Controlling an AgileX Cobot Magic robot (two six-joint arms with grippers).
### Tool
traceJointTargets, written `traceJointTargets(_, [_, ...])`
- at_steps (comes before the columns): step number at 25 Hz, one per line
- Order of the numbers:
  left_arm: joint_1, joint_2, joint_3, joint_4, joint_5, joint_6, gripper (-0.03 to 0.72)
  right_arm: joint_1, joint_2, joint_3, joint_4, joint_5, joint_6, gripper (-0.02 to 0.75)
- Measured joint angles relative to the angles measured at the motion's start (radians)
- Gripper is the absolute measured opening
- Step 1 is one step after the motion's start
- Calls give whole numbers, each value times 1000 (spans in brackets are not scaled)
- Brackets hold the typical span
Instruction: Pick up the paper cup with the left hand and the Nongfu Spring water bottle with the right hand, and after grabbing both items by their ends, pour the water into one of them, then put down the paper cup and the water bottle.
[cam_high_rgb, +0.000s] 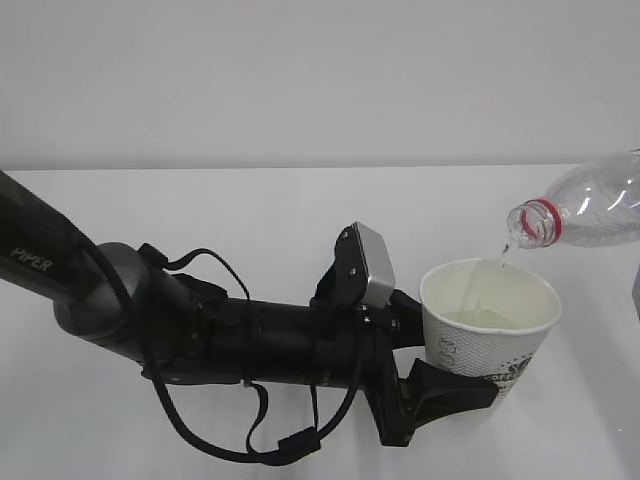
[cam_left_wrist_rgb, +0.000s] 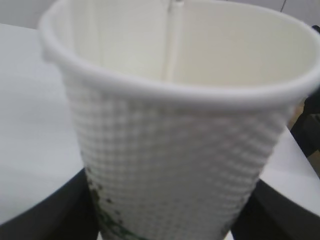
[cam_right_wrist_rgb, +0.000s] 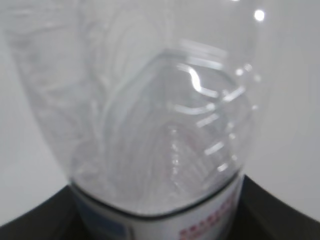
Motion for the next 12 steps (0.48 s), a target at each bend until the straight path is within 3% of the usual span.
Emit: traceJointTargets(12, [0, 0, 0, 0, 2, 0, 510, 0, 0, 0, 0, -18, 0, 440])
